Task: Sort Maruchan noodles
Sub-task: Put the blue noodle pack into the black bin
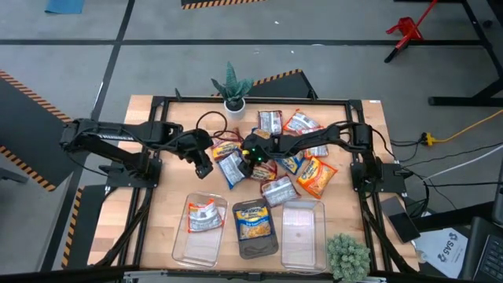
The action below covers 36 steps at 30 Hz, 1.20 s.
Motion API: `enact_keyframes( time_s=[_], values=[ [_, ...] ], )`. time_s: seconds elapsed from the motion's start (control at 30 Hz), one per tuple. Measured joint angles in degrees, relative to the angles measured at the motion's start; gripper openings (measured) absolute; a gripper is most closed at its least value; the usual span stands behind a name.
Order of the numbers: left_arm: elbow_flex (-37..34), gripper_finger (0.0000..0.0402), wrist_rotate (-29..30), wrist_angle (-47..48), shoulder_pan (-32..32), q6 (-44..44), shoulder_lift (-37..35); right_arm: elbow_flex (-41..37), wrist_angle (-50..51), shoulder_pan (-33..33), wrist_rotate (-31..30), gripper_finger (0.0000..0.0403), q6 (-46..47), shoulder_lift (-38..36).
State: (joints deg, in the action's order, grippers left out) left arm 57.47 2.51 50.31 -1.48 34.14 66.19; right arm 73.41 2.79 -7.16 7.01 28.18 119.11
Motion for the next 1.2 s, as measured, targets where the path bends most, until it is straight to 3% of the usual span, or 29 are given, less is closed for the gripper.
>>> enact_keyframes(
  time_s=[0.3, 0.37, 0.73, 1.0, 1.2],
  values=[
    [0.0, 0.0149, 3.0, -0.2, 0.0, -0.1, 0.0, 0.1, -0.6, 0.0, 2.9, 0.0042, 0.0, -0.1],
    [0.0, 0.0149, 3.0, -0.2, 0.0, -0.1, 0.0, 0.1, -0.6, 0.0, 3.2, 0.0012, -0.1, -0.2],
    [-0.1, 0.0149, 3.9, -1.4, 0.0, 3.5, -2.9, 3.0, 0.7, -0.4, 2.1, 0.0001, -0.1, -3.6],
    [-0.1, 0.0149, 14.3, -1.7, 0.0, 9.3, -10.2, 3.0, 1.7, -1.3, 1.2, 0.0001, -0.1, -8.3],
    [-1.6, 0.0149, 18.8, -4.3, -0.4, 9.3, -12.3, 3.0, 1.5, -1.1, 2.0, 0.0001, -0.1, -10.3]
  ],
)
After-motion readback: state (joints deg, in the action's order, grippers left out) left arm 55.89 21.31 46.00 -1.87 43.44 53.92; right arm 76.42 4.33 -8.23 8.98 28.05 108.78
